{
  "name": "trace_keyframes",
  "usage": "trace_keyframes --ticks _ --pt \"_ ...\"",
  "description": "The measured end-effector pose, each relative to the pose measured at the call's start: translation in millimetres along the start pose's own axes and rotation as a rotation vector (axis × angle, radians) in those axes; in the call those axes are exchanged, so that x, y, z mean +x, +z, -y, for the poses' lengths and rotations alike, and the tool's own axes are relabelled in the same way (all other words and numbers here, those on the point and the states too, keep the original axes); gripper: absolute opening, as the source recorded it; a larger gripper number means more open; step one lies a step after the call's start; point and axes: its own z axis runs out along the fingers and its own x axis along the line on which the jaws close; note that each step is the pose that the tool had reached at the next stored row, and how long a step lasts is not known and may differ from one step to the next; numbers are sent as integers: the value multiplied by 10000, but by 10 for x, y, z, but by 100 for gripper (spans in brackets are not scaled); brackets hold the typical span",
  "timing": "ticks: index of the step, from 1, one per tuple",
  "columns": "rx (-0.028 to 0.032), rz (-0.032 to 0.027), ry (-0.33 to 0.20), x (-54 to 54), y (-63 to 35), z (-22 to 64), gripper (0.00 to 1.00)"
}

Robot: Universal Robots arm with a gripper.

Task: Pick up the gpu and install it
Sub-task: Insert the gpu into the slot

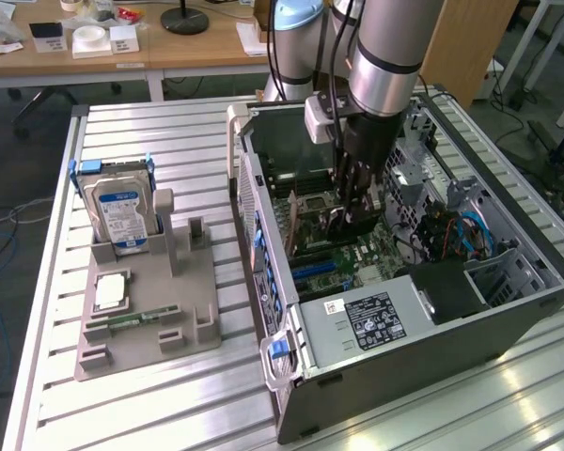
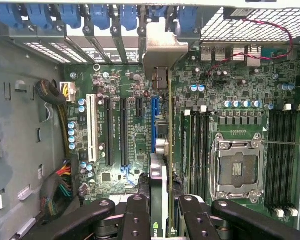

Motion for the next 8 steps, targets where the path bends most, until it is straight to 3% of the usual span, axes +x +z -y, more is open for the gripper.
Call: trace_keyframes --ticks 8 --pt "-1 -1 -2 8 105 -33 27"
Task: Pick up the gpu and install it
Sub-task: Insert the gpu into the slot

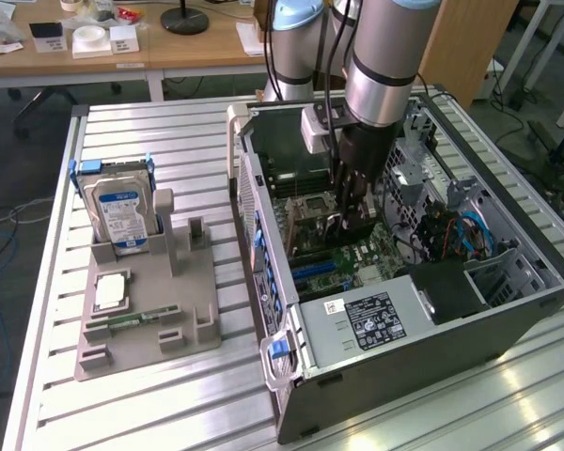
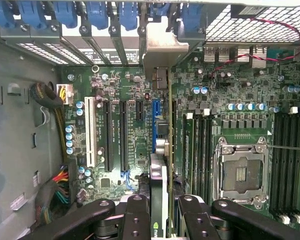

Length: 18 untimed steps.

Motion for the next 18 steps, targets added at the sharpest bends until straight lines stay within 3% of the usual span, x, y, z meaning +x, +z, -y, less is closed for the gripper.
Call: trace_keyframes --ticks 7,18 --pt "0 0 -2 5 82 -19 27" --pt "0 -1 1 22 120 -45 27"
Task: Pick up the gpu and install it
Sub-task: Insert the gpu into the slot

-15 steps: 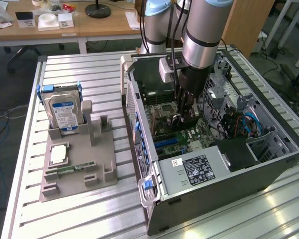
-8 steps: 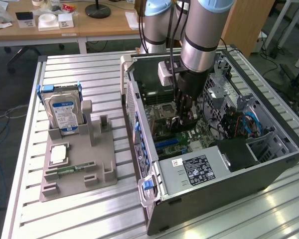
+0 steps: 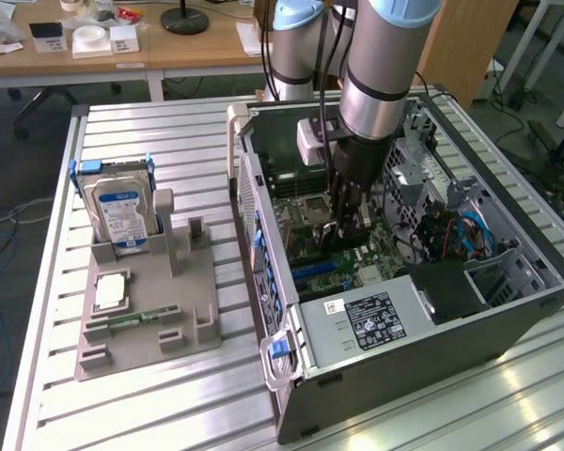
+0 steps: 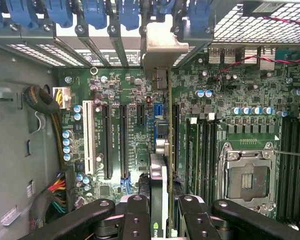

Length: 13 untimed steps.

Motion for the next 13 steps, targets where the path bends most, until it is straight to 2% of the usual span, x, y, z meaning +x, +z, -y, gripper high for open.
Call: trace_keyframes --ticks 9,13 --pt "0 0 -2 12 89 -36 27" --pt "-1 -3 -1 12 95 -38 27"
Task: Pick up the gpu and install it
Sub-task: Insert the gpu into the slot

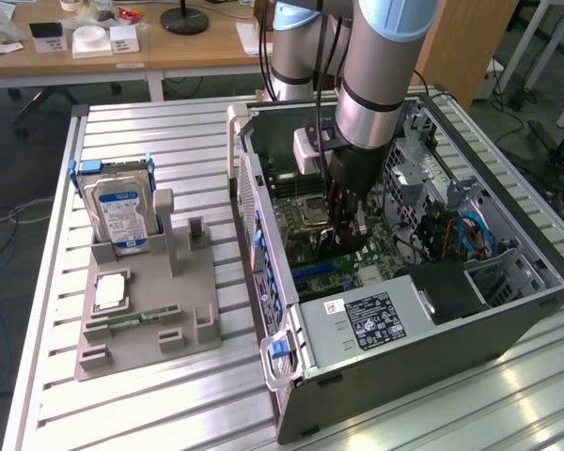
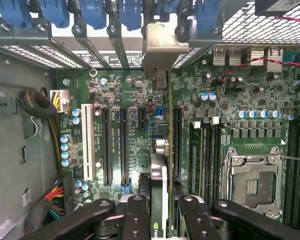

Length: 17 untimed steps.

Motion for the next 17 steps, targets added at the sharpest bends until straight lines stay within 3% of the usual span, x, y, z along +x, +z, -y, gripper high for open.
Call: trace_keyframes --ticks 17 --pt "1 -2 30 17 62 -22 27"
